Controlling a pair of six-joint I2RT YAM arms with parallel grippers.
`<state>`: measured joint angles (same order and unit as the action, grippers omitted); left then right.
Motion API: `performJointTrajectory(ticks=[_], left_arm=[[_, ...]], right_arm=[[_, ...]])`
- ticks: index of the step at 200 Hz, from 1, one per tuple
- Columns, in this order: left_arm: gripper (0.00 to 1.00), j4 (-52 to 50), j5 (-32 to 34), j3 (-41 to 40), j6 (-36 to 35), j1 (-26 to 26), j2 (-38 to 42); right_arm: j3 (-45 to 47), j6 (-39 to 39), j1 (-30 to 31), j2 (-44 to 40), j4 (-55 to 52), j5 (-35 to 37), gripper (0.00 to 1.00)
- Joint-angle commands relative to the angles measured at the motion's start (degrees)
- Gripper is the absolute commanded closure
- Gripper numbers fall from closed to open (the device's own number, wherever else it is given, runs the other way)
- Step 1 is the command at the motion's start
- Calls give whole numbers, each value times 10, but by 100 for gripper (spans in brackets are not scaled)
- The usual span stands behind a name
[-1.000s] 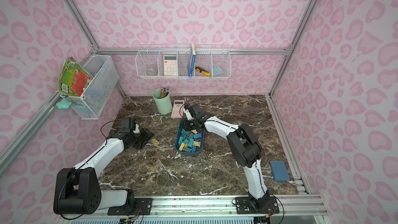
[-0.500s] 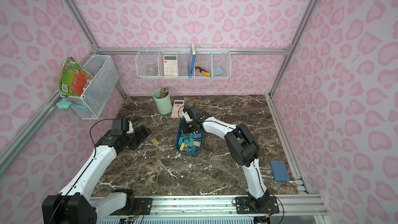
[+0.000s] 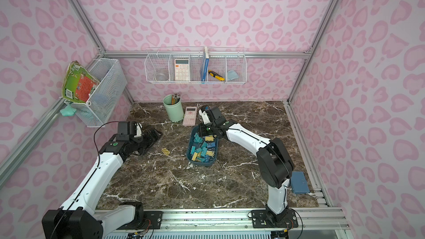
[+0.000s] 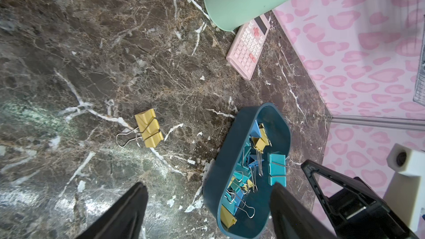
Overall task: Take out the binder clips from the storage box
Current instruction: Pick up the binder clip from the storage box, then place the binder clip at the center of the board.
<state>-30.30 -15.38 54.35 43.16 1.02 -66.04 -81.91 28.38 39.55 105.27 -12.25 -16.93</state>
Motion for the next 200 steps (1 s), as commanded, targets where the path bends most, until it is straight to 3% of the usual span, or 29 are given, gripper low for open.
performJointTrajectory(ticks=[1, 49, 93, 140, 191, 200], left_arm=[[13, 0, -12, 14, -4, 15, -10], [15, 12, -13, 65, 11, 87, -79], [20, 49, -17, 122, 50, 167, -179], [27, 69, -41, 195, 76, 222, -296], [36, 59, -59, 286, 102, 244, -406], [38, 58, -63, 307, 106, 245, -424]], right_arm=[[29, 17, -14, -39, 25, 24, 100], [202, 54, -97, -170, 70, 63, 100], [334, 56, -148, -236, 99, 61, 100], [423, 65, -160, -230, 170, 42, 100], [418, 58, -182, -193, 210, 28, 100], [414, 55, -187, -190, 207, 23, 90]])
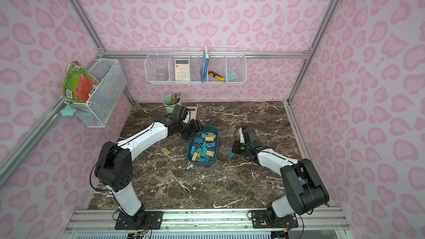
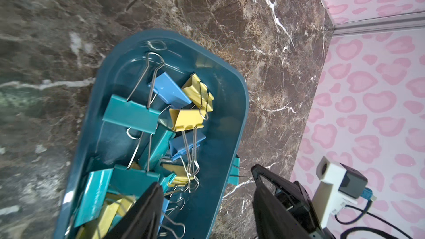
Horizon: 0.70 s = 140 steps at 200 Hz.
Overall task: Take out the binder clips from the storage box
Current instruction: Place the binder clip at the center of the board, then pick up the binder clip from the storage box.
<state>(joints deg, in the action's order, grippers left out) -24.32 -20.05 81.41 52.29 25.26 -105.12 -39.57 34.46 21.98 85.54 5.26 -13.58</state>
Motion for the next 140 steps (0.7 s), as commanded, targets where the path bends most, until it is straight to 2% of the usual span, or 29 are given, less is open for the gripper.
performJointTrajectory(ticks=[1, 16, 30, 50, 62, 107, 122, 140], left_arm=[[38, -2, -16, 38, 15, 3, -35], [42, -5, -21, 61, 20, 6, -63], [46, -12, -23, 82, 25, 7, -87], [50, -16, -29, 102, 32, 8, -112], [53, -16, -35, 108, 37, 8, -124], [55, -17, -44, 124, 59, 10, -152], [61, -16, -46, 129, 64, 11, -162], [61, -16, -50, 130, 72, 11, -171]], right_arm=[[-9, -7, -12, 7, 31, -11, 90], [-11, -16, -15, 5, 24, -14, 85], [-12, -21, -21, -3, 16, -16, 74], [-11, -25, -25, -21, 6, -13, 71], [-13, -26, -30, -33, -5, -11, 65], [-17, -34, -38, -82, -36, 14, 63], [-18, -35, -40, -94, -40, 19, 63], [-18, -36, -41, -100, -46, 24, 63]])
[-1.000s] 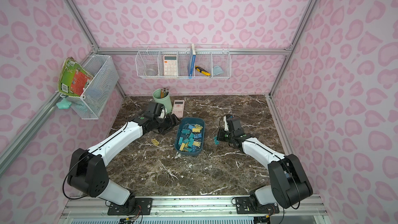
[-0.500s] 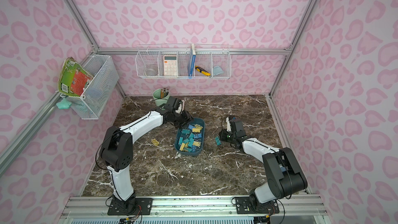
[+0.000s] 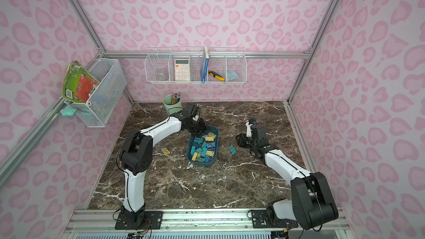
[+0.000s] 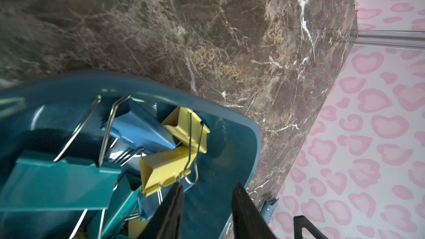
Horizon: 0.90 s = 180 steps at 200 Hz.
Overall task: Take out the binder clips from the storage box
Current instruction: Pick up the binder clip from the storage box.
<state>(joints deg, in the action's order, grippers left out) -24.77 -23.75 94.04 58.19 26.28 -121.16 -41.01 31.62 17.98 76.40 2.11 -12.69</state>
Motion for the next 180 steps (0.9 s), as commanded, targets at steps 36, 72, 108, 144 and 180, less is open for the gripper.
performJointTrajectory(ticks=[36, 72, 108, 144, 180], left_arm=[[62, -7, -16, 7, 23, 2, -24], [63, -6, -13, 8, 26, 3, -30], [83, -1, -16, 8, 28, 4, -37], [100, -1, -6, -1, 21, 4, -14], [100, 13, -6, -21, 20, 4, 35]], right_arm=[[-6, -10, -2, -12, -22, 18, 63], [-4, -11, -3, -15, -25, 21, 63], [-8, -14, -3, -18, -30, 21, 61], [-13, -15, -2, -25, -33, 21, 52], [-24, -13, -3, -22, -31, 16, 34]])
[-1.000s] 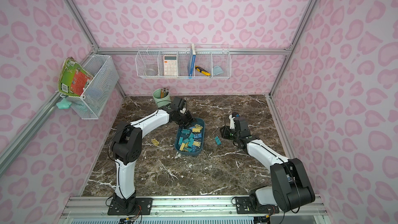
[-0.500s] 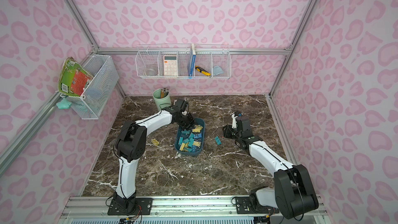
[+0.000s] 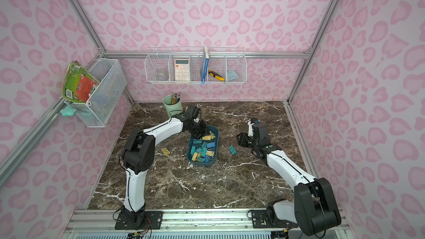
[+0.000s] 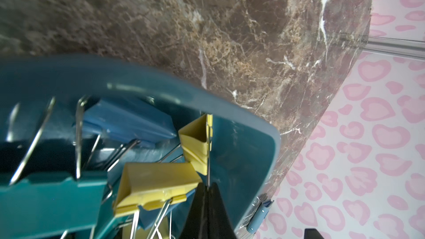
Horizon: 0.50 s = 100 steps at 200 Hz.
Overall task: Take out the binder clips from the storage box
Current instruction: Pick up the binder clip from the storage box.
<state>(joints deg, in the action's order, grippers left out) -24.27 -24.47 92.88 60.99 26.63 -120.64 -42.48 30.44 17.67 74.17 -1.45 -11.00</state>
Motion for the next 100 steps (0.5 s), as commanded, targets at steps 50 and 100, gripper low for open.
performJointTrajectory(ticks=[50, 100], left_arm=[[100, 22, 24, -75, -21, -13, 141], [100, 8, 72, -194, -37, -69, 282]], right_arm=[[-45, -3, 16, 18, 4, 5, 1], [-112, -10, 72, 76, 4, 23, 1]])
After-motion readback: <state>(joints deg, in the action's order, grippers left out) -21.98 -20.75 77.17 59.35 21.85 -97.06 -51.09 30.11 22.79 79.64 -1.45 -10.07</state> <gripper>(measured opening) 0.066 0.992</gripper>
